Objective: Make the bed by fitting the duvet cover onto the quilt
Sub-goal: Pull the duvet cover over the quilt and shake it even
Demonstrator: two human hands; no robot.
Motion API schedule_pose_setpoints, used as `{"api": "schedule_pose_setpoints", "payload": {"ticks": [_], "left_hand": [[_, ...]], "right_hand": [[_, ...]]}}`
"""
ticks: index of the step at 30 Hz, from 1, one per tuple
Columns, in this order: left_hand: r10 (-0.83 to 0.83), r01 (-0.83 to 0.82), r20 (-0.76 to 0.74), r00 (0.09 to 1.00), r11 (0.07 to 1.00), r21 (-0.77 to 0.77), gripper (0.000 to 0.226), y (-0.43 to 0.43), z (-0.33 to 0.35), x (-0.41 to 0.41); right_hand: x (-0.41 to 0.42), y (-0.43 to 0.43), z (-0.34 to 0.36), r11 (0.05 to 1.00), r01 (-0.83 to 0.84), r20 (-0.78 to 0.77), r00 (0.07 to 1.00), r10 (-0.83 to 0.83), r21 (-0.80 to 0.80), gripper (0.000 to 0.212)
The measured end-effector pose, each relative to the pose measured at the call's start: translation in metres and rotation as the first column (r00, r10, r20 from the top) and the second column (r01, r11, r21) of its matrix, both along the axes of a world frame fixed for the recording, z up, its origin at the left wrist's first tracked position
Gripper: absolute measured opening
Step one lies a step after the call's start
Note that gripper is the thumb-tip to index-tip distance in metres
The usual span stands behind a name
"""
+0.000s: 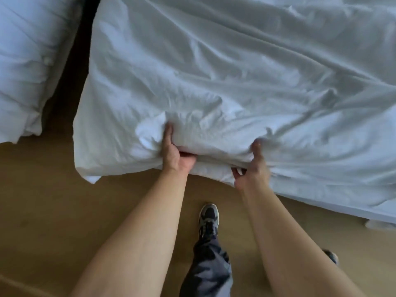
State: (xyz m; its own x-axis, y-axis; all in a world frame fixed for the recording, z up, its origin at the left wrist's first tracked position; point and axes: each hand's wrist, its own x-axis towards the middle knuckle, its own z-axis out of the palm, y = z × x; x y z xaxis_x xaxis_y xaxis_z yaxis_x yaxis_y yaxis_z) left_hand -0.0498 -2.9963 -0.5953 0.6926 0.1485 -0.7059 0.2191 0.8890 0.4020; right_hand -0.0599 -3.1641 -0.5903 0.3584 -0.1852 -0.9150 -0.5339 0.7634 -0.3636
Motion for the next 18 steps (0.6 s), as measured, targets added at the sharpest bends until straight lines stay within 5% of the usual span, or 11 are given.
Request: {"api": "schedule_pose_setpoints", "payload": {"ticks": [4, 8, 10, 13, 16, 18], "left_hand": [[-0.05, 0.049, 0.059, 0.997, 0.999, 0.008, 0.048, 0.018, 0.0, -0.019], [-0.15, 0.129, 0.19, 0.97, 0.985, 0.115, 0.074, 0.086, 0.003, -0.039], [-0.04, 0.007, 0.243, 0.969, 0.991, 0.133, 0.083, 0.112, 0.006, -0.044], [0.131, -0.144, 0.148, 0.98, 0.987, 0.078, 0.063, 0.099, 0.008, -0.048], [-0.077, 0.078, -0.014, 0.997, 0.975, 0.207, 0.043, 0.106, 0.023, -0.035], [-0.065, 0.043, 0.073, 0.995, 0.962, 0.27, 0.039, 0.148, 0.031, -0.024]], "right_hand": [[0.029, 0.0, 0.008, 0.99, -0.004, 0.194, 0.981, -0.024, 0.14, 0.059], [-0.004, 0.027, 0.0, 0.994, -0.05, 0.095, 0.995, 0.04, 0.102, 0.032], [-0.028, 0.043, -0.002, 0.991, -0.087, 0.055, 0.995, 0.081, 0.103, 0.03], [-0.039, 0.047, 0.005, 0.984, -0.143, 0.034, 0.99, 0.14, 0.104, 0.04], [-0.024, 0.038, 0.016, 0.987, -0.138, 0.131, 0.983, 0.127, 0.081, 0.034], [-0.022, 0.042, 0.022, 0.988, -0.075, 0.233, 0.972, 0.041, 0.138, 0.031]]}}
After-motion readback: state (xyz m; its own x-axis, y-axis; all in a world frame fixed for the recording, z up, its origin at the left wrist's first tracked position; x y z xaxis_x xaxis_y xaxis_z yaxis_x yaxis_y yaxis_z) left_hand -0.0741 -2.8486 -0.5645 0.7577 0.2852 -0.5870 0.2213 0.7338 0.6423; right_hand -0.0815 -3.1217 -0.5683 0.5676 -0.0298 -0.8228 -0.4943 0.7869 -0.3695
